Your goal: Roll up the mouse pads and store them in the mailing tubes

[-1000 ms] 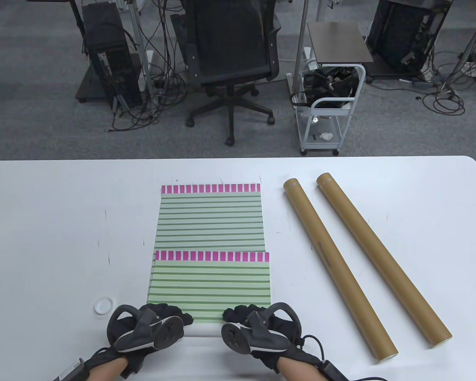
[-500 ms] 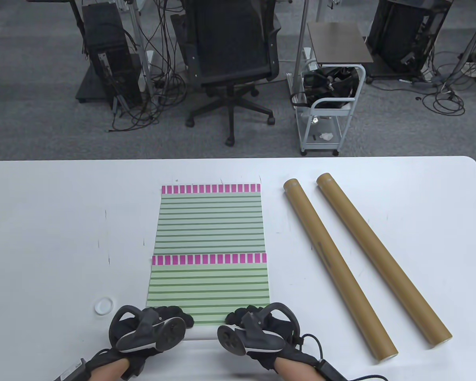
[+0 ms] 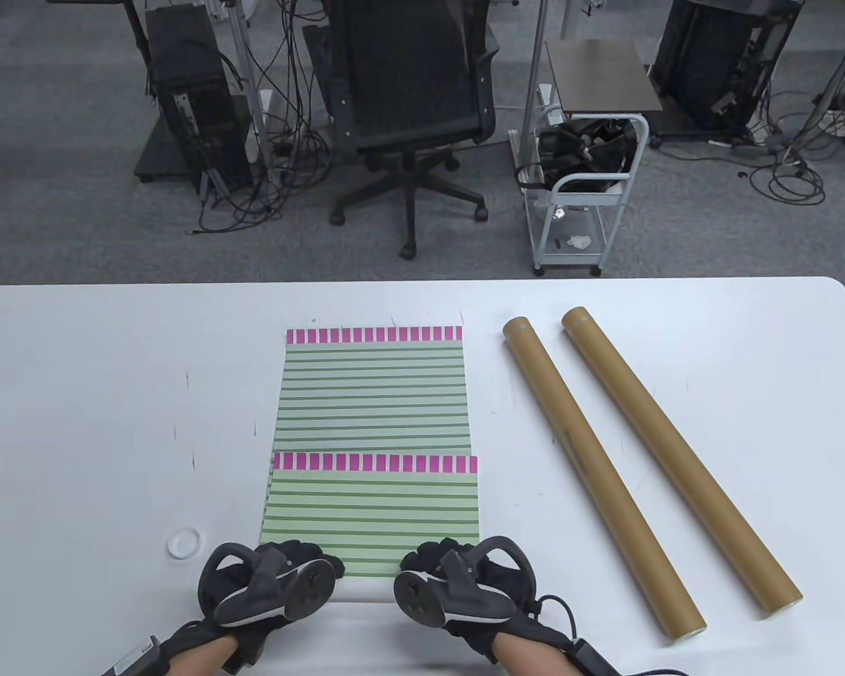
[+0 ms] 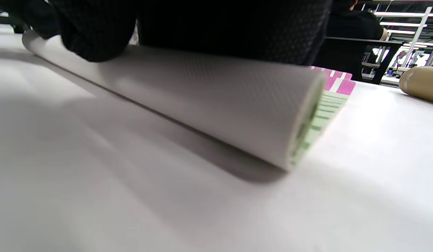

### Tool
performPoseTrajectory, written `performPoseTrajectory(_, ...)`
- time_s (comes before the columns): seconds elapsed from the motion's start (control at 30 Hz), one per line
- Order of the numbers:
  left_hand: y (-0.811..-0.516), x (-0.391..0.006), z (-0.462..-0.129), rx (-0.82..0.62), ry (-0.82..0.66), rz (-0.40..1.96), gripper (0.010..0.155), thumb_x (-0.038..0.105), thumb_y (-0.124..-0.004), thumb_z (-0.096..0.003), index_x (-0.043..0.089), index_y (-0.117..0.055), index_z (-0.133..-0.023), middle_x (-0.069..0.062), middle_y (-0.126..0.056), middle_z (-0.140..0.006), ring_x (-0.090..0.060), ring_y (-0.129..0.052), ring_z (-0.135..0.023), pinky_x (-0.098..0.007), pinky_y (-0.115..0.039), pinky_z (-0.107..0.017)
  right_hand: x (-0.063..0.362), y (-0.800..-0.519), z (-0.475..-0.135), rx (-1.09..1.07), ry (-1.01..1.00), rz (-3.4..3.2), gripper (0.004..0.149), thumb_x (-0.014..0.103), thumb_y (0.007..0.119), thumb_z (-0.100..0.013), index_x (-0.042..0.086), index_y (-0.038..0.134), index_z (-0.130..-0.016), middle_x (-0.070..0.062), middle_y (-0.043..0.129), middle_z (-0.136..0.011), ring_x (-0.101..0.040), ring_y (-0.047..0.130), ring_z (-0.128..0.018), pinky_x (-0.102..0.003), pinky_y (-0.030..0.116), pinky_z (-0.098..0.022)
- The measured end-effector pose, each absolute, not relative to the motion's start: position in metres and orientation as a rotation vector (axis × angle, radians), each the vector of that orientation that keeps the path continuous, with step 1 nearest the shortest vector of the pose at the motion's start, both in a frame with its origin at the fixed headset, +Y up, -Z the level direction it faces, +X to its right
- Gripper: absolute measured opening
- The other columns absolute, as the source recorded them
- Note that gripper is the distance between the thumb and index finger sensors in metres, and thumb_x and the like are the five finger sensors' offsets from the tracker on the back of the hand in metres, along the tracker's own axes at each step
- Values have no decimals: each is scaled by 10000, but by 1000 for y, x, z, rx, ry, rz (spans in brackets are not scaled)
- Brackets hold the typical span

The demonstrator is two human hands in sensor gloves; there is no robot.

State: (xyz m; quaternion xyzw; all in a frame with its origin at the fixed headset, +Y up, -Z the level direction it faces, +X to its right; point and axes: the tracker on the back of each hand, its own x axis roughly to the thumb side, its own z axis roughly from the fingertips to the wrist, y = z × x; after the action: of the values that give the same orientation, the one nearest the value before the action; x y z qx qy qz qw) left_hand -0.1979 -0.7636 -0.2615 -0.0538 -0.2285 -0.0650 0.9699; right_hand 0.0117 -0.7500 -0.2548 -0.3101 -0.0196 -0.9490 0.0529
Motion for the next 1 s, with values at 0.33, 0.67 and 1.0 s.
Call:
performPoseTrajectory(0.33,-759,-194,-250,-11,-489,-156,496,516,-728,-375,417,-714,-861,145,-850,-862,-111,-923,-774,-289,-826,-621,11,-753,-259,-926,-88,-2928,489,346,692,-472,184,773,-926,-80,864,-847,-286,900,-651,-419,798,-520)
performPoseTrajectory(0.67,-761,-196,-256,-60,-483,-168,501,510,-720,-374,426,-715,-867,154,-872,-849,-86,-949,-757,-276,-841,-614,11,-753,-259,-952,-140,-2907,537,412,726,-457,167,773,-932,-91,870,-844,-289,910,-647,-426,805,-514)
performPoseTrajectory(1.0,-764,-192,-253,-61,-496,-194,463,451,-627,-421,415,-717,-873,138,-874,-858,-108,-947,-756,-266,-844,-591,14,-750,-256,-937,-53,-2904,562,448,736,-439,193,747,-940,-77,837,-881,-292,898,-670,-398,813,-500)
